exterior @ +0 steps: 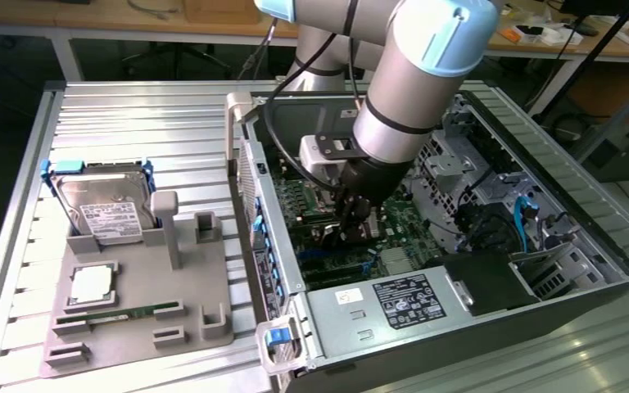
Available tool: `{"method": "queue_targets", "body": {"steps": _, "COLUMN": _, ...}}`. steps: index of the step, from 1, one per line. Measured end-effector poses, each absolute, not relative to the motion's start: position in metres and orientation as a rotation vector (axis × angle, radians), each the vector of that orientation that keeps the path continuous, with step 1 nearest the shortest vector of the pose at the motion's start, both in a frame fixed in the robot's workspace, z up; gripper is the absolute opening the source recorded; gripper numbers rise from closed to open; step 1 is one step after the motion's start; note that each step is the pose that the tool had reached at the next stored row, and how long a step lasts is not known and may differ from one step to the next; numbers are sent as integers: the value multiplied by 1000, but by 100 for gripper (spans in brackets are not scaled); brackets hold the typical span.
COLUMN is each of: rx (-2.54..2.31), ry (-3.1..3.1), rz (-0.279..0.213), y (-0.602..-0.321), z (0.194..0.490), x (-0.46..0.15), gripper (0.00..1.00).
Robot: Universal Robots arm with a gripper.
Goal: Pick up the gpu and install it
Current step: 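Insert the gpu into the slot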
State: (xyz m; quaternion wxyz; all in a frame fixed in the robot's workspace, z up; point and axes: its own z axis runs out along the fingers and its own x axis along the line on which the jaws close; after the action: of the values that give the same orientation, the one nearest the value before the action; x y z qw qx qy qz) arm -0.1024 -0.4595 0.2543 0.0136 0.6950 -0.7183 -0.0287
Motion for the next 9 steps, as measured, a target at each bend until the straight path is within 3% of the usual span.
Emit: {"method": "queue_targets", "body": {"steps": 9, "rx": 2161, "ry": -2236, "rz": -94, "y": -459, "z": 254, "x": -106, "gripper": 27}}
